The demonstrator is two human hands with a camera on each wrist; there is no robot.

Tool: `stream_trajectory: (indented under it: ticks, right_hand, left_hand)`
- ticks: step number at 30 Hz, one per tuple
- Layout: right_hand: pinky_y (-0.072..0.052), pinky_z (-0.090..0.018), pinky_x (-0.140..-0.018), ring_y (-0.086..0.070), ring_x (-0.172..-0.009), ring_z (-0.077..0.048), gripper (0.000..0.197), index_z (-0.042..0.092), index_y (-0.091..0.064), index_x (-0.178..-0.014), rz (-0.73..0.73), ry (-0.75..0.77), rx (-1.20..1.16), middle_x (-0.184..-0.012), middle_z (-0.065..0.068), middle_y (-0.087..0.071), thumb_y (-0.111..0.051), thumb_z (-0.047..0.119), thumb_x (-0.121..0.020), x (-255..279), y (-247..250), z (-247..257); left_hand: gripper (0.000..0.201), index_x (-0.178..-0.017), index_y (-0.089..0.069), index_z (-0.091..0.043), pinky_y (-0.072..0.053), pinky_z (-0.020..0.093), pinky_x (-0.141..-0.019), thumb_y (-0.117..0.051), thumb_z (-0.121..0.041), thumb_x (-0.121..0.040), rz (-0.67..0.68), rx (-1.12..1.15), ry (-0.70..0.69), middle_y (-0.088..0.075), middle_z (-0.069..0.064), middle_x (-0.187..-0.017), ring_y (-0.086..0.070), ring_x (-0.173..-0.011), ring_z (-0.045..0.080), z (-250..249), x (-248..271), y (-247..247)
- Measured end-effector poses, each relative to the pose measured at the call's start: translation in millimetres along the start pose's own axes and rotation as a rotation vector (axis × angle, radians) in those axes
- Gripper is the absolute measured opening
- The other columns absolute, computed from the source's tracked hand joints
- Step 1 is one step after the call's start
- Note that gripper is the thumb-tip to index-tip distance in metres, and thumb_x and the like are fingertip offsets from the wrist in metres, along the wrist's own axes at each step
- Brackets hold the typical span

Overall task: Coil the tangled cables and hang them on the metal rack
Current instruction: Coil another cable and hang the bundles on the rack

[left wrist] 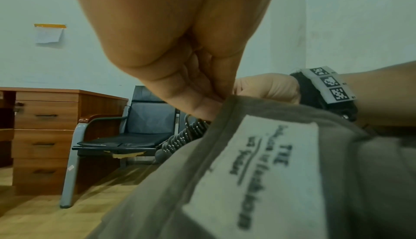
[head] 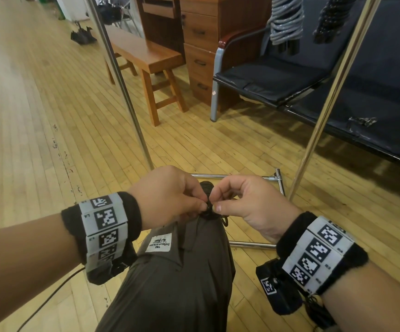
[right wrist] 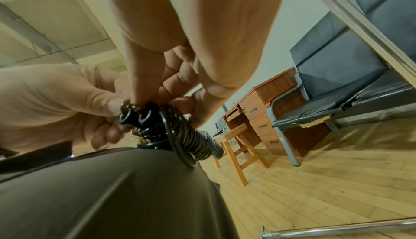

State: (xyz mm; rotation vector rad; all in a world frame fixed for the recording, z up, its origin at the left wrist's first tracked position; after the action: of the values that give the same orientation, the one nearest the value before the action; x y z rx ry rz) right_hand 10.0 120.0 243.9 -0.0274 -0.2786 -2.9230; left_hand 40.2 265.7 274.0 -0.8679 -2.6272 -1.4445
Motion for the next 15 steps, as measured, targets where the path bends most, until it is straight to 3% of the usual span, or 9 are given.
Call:
stream_trajectory:
  ticks: [10, 13, 15]
  right_hand:
    - [-0.06, -0.026, -0.079, -0.07, -0.08, -0.012, 0.026, 0.015, -0.064, -0.101, -0.068, -0.03, -0.064, -0.084, 0.0, -0.077, -0.079, 0.002, -0.084, 0, 4, -12]
    - [-0.06, -0.033, -0.085, -0.07, -0.082, -0.015, 0.026, 0.011, -0.064, -0.101, -0.081, -0.058, -0.165, -0.08, 0.0, -0.075, -0.078, -0.003, -0.084, -2, 5, -18]
    - [-0.06, -0.039, -0.09, -0.07, -0.084, -0.019, 0.027, 0.01, -0.063, -0.101, -0.078, -0.07, -0.211, -0.079, 0.0, -0.074, -0.076, -0.006, -0.084, -3, 4, -20]
  left_hand:
    - [0.005, -0.093, -0.08, -0.038, -0.058, 0.029, -0.083, -0.077, -0.036, -0.096, 0.034, -0.033, -0.123, -0.076, -0.023, -0.081, -0.07, -0.08, -0.002, 0, -5, 2]
    - [0.011, -0.106, -0.079, -0.036, -0.055, 0.023, -0.083, -0.07, -0.033, -0.101, 0.097, -0.153, -0.22, -0.075, -0.021, -0.088, -0.068, -0.084, -0.003, -8, -5, 2]
    - [0.014, -0.112, -0.077, -0.032, -0.048, 0.012, -0.079, -0.067, -0.031, -0.102, 0.089, -0.297, -0.319, -0.07, -0.022, -0.093, -0.063, -0.085, -0.006, -17, -6, 1]
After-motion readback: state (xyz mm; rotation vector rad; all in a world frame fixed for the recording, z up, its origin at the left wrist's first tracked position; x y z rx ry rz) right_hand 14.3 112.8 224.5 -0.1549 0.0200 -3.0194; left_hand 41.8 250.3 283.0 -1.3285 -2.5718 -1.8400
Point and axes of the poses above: each hand's wrist, its own x-axis away from the middle knuckle, its own y-axis out of the back of the hand, z = x × y, the point moved 9 cm from there along -x, towards the middle knuckle
